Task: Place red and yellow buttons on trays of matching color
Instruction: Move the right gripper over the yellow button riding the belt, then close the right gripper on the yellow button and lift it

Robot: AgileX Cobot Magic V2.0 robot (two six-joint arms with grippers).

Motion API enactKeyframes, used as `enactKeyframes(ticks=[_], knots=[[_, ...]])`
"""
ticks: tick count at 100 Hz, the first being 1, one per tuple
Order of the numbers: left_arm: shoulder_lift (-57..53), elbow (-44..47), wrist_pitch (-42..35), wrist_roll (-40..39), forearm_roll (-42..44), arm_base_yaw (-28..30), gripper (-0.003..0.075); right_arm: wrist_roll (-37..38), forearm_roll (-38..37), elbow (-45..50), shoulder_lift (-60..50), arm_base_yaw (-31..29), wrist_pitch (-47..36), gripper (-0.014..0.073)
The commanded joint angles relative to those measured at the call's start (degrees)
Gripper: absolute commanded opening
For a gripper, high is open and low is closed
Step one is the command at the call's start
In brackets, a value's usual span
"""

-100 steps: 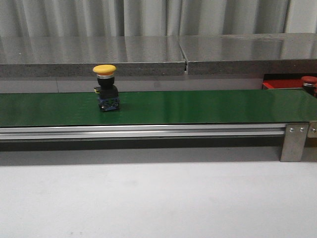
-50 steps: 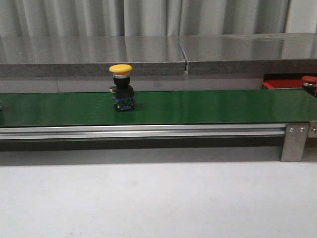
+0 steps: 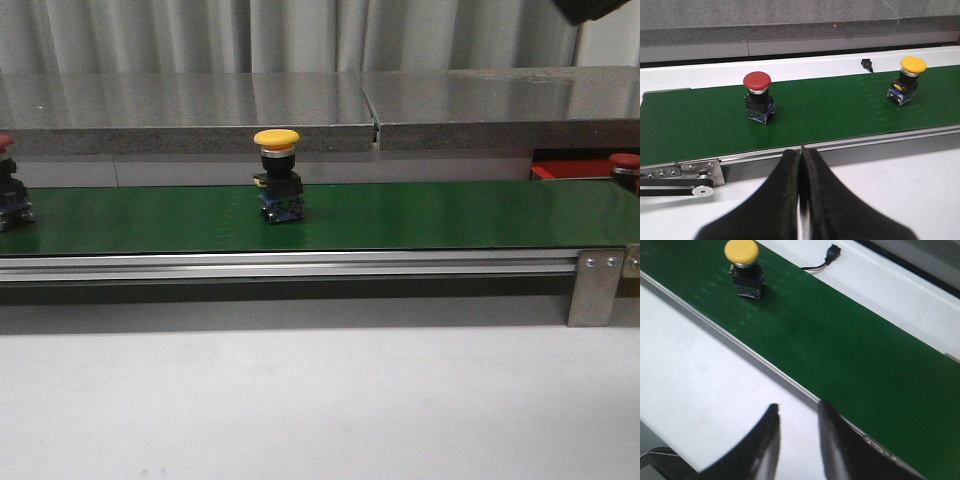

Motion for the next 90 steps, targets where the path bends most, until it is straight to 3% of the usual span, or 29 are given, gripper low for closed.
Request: enactKeyframes(ticks=[1,6,12,48,90], knots=[[0.3,-1.6,-3.8,0.0,-1.0,-0.5,-0.0019,-0.7,0.4,-5.4,3.6,1.8,-1.5,0.0493],[0.3,-1.6,-3.8,0.0,-1.0,-0.5,-0.0019,-0.7,0.5,-8.0,6.7,2.6,-1.1,0.0603],[0.3,-1.6,-3.8,0.0,-1.0,-0.5,-0.0019,-0.7,0.8,-10.3,9.6,3.1,-0.1,0.0668],[0.3,-1.6,-3.8,0.0,-1.0,-0.5,-0.0019,-0.6,2.0,-29.8,28.1,3.5,12.3,0.0646],[0.3,-1.6,-3.8,0.0,-1.0,-0.5,-0.0019,-0.6,2.1,-37.4,39.5,3.5,9.2,0.0645]])
